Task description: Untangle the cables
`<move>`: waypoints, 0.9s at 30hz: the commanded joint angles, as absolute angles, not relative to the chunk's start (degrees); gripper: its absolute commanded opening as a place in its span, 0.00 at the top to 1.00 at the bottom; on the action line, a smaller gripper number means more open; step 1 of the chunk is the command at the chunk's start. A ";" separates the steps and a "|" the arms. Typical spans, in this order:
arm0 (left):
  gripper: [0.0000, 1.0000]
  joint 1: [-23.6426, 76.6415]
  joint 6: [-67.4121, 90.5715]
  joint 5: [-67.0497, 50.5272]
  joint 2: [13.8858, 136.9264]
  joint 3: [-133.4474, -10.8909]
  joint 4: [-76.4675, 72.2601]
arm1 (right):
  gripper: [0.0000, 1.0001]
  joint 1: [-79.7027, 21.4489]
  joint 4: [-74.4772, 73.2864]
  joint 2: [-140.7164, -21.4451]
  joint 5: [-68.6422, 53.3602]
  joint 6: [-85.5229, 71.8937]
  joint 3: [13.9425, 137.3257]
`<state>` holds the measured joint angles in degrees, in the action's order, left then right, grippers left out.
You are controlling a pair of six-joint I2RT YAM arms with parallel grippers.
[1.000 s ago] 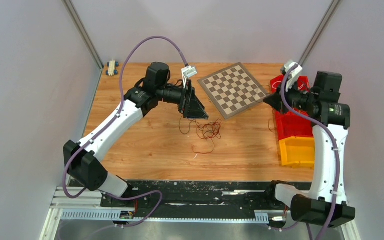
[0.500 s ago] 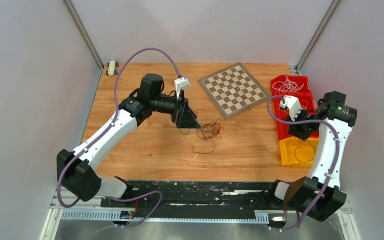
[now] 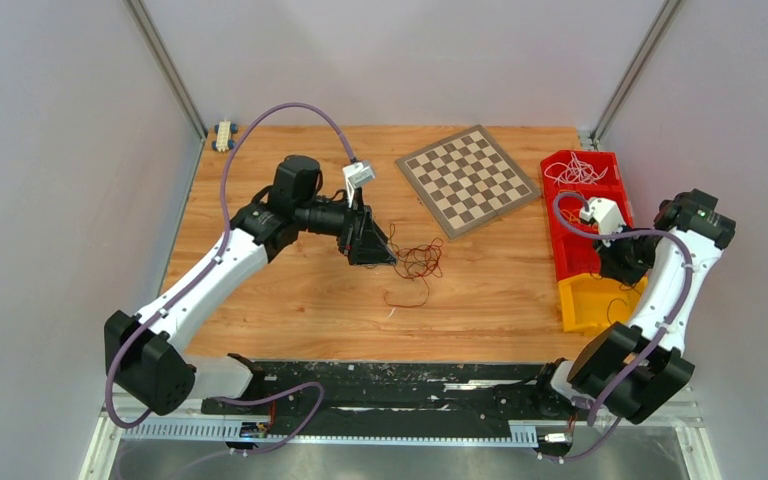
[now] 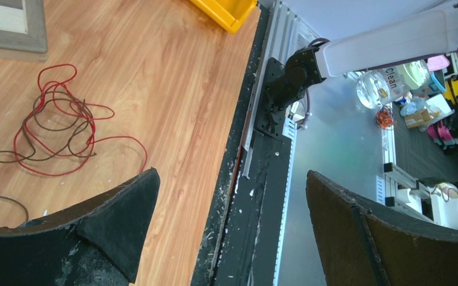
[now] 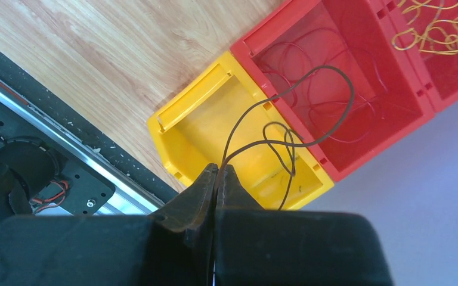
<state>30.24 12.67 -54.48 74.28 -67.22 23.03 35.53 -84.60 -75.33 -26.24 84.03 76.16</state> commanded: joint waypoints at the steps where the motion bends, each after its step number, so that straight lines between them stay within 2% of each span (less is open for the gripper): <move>1: 0.00 29.99 12.54 -55.09 73.75 -67.56 21.06 | 1.00 35.60 -85.26 -71.29 -26.67 87.11 75.06; 5: 0.00 30.01 12.70 -55.31 75.12 -69.25 21.44 | 1.00 35.95 -85.21 -72.73 -27.57 90.55 74.63; 12: 0.00 30.03 14.25 -55.38 76.21 -69.71 21.31 | 1.00 35.94 -82.61 -73.71 -24.09 112.28 70.29; 20: 0.00 30.05 13.35 -56.03 80.08 -73.78 25.25 | 1.00 36.68 -74.70 -78.01 -23.28 117.76 67.41; 27: 0.00 30.04 12.27 -55.34 82.02 -75.10 27.70 | 1.00 36.36 -71.00 -81.38 -27.47 122.34 67.47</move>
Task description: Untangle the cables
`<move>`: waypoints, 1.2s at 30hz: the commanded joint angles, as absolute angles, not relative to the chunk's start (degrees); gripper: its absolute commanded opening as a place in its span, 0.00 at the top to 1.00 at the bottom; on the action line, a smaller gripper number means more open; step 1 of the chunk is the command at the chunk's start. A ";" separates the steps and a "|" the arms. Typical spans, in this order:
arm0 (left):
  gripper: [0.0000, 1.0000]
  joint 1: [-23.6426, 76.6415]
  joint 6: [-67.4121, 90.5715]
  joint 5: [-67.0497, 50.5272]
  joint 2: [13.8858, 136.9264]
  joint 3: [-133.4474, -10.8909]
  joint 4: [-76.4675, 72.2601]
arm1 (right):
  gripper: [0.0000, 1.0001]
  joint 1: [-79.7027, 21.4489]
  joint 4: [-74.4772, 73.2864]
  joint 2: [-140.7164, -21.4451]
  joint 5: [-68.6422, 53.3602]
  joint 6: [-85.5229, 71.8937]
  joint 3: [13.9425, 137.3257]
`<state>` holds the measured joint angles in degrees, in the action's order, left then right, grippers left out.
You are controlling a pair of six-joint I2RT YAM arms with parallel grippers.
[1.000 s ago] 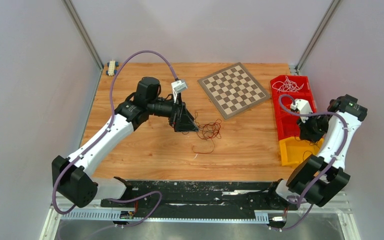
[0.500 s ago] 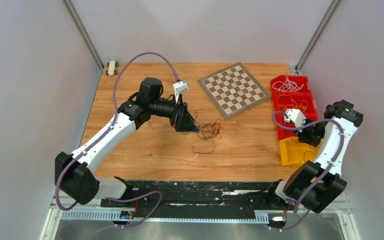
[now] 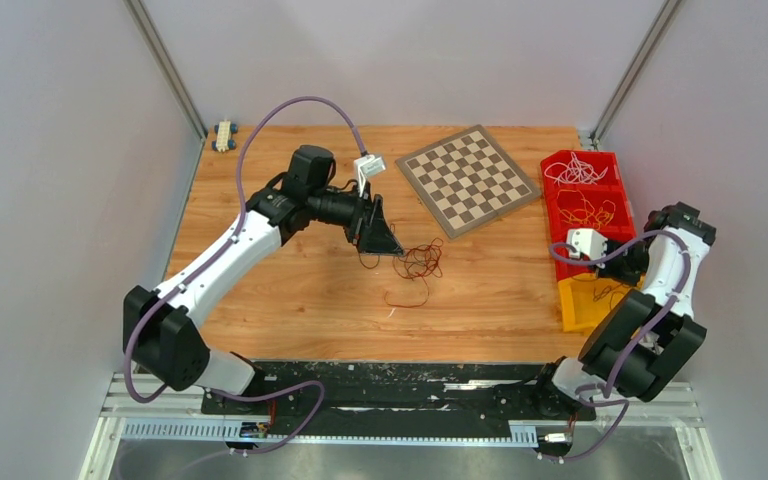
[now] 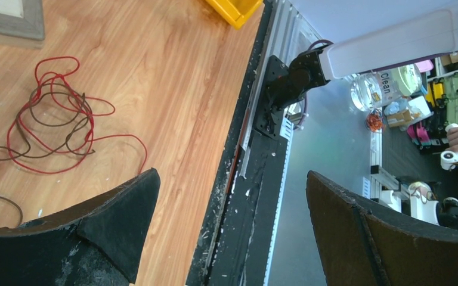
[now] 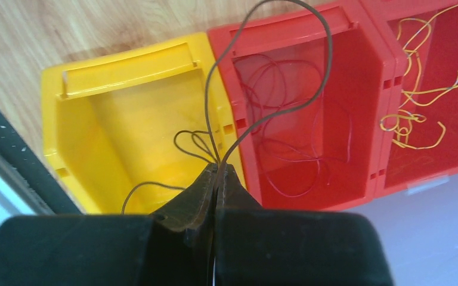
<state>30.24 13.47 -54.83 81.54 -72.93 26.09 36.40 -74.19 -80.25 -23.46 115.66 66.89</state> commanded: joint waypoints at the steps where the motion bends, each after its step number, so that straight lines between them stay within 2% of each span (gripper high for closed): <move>1: 0.00 30.03 12.25 -55.71 82.10 -75.07 28.13 | 1.00 36.23 -70.66 -81.85 -27.22 122.16 67.35; 6: 0.00 30.02 10.48 -56.07 83.01 -75.95 30.09 | 1.00 36.25 -69.99 -81.21 -24.28 120.14 64.72; 13: 0.00 29.87 9.53 -56.07 83.23 -76.05 30.54 | 0.94 36.80 -71.02 -75.17 -17.22 120.11 56.09; 14: 0.00 29.79 9.35 -56.07 83.19 -75.99 30.86 | 0.92 36.82 -70.93 -74.62 -16.82 120.03 55.66; 16: 0.00 29.67 8.91 -56.01 82.99 -75.83 31.25 | 0.77 36.85 -70.91 -74.20 -16.77 118.82 55.85; 20: 0.00 29.21 8.33 -55.59 82.60 -75.41 31.85 | 0.60 36.83 -71.61 -74.47 -17.26 114.30 59.21; 27: 0.00 28.11 8.81 -55.92 83.10 -74.70 31.61 | 0.55 36.75 -76.02 -75.08 -21.80 110.24 63.99; 32: 0.00 27.42 8.60 -56.45 83.88 -75.25 31.47 | 0.39 33.64 -77.29 -74.37 -26.41 106.92 63.23; 36: 0.00 27.20 8.61 -56.58 84.02 -74.88 31.43 | 0.33 26.33 -76.59 -73.67 -30.56 97.33 63.50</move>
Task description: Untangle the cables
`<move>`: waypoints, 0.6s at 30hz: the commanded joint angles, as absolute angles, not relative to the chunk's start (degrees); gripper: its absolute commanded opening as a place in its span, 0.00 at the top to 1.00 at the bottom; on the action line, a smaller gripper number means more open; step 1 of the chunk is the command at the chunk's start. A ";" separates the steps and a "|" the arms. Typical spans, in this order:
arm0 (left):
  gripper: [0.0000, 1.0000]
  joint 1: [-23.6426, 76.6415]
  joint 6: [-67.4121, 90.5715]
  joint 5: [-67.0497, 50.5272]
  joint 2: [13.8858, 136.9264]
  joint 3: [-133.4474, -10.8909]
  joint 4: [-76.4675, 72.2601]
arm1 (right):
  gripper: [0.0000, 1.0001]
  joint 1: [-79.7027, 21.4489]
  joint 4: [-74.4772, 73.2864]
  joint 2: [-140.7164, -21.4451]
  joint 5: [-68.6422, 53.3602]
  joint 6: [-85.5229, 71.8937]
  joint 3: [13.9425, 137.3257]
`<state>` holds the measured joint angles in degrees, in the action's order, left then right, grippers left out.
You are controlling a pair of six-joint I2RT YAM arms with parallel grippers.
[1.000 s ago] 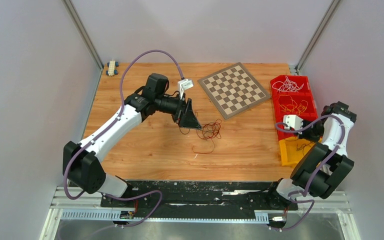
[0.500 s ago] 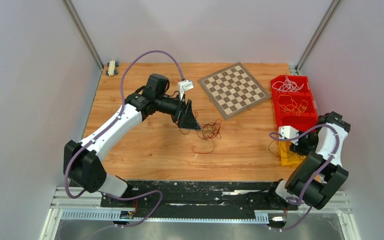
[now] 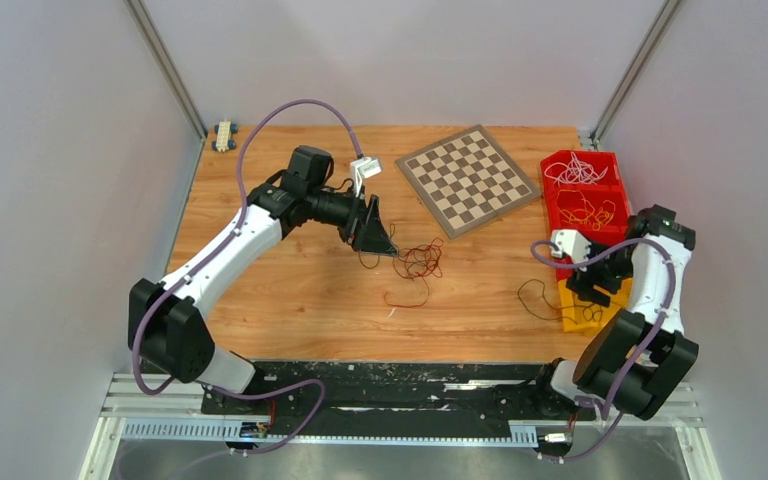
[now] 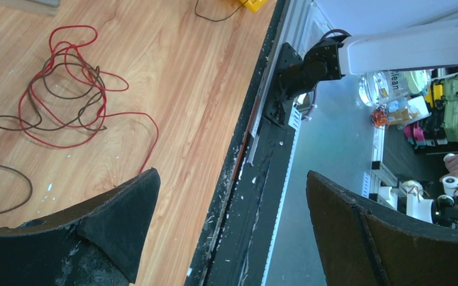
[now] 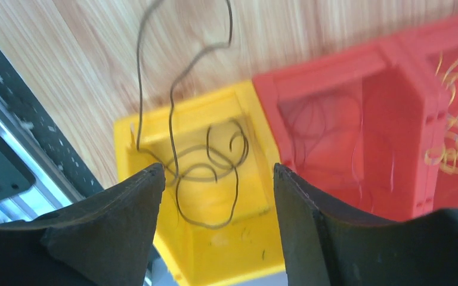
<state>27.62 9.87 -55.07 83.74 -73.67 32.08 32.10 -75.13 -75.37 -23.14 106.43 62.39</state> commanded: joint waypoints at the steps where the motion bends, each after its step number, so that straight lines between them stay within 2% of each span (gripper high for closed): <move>1: 0.00 27.17 8.61 -56.59 84.07 -74.68 31.41 | 0.33 23.80 -75.68 -73.92 -31.37 94.06 63.28; 8: 0.00 27.11 8.42 -56.10 84.39 -74.67 31.60 | 0.36 10.16 -63.83 -79.94 -30.17 78.12 60.28; 18: 0.00 26.72 7.87 -54.21 83.76 -74.22 30.89 | 0.39 6.56 -58.59 -90.97 -22.97 83.03 61.46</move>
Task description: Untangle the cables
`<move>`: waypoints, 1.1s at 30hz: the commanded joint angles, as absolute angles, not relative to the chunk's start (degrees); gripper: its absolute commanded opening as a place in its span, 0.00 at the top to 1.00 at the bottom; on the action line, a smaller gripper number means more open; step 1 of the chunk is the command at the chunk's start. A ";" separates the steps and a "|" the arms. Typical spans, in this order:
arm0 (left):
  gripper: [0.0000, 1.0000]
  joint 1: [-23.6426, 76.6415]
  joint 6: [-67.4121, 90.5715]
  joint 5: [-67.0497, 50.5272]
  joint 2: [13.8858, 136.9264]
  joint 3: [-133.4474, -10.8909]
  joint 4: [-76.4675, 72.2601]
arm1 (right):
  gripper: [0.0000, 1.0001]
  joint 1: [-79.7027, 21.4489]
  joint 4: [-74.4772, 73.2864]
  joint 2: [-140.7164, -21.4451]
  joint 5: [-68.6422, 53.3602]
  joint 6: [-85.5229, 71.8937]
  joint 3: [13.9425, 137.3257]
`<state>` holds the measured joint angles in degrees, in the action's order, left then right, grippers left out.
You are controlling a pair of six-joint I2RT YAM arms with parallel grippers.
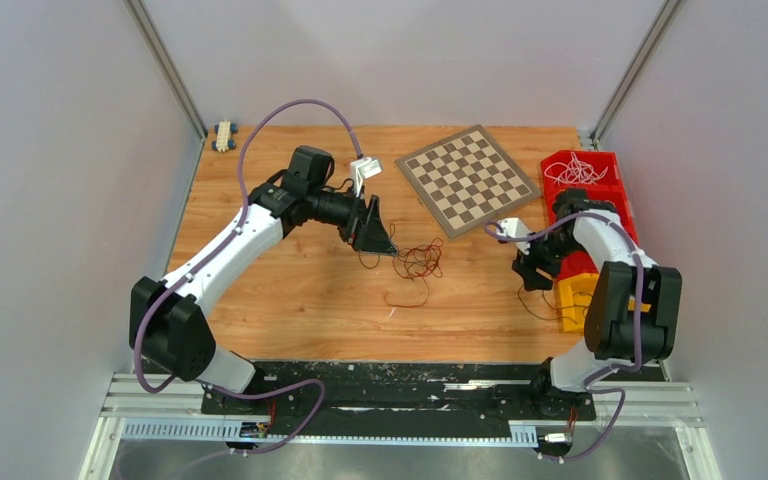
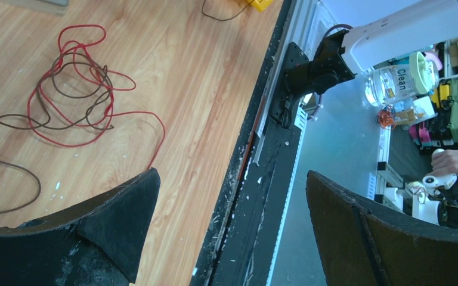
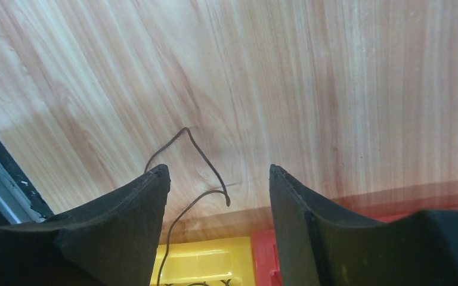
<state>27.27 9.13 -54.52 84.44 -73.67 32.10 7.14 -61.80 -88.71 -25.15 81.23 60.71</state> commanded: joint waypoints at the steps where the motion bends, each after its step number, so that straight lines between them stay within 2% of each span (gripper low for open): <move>1: 0.00 26.59 8.11 -54.16 83.76 -73.99 30.38 | 0.40 6.36 -58.14 -91.64 -22.48 83.39 61.11; 3: 0.00 26.32 8.53 -54.02 83.77 -73.71 29.96 | 0.46 6.09 -57.20 -92.77 -21.37 83.89 60.24; 4: 0.00 26.18 8.59 -53.99 83.72 -73.68 29.88 | 0.53 6.05 -56.95 -93.18 -20.74 84.01 59.92; 6: 0.00 25.77 8.49 -53.83 83.68 -73.63 30.01 | 0.80 6.10 -56.91 -93.27 -18.80 83.32 59.87; 7: 0.00 25.63 8.42 -53.73 83.61 -73.64 30.12 | 0.90 6.19 -57.01 -92.72 -17.52 82.46 60.12; 8: 0.00 25.30 8.30 -53.72 83.60 -73.58 30.38 | 0.98 6.62 -57.60 -91.81 -16.75 82.35 60.38; 9: 0.00 25.13 8.28 -53.75 83.54 -73.53 30.40 | 1.00 7.52 -59.15 -90.67 -16.64 83.02 60.94; 14: 0.00 24.22 8.11 -54.15 83.49 -72.98 30.37 | 1.00 14.69 -68.75 -82.93 -15.11 90.22 63.04; 20: 0.00 23.83 8.14 -55.24 84.62 -73.30 30.14 | 1.00 26.57 -68.85 -80.61 -7.60 96.66 62.39; 25: 0.00 23.74 7.97 -55.33 85.23 -73.71 30.35 | 1.00 33.23 -61.37 -83.36 -3.00 98.80 60.83; 33: 0.00 23.48 6.77 -54.79 85.75 -74.08 32.55 | 1.00 35.06 -48.81 -88.09 -2.34 91.56 63.29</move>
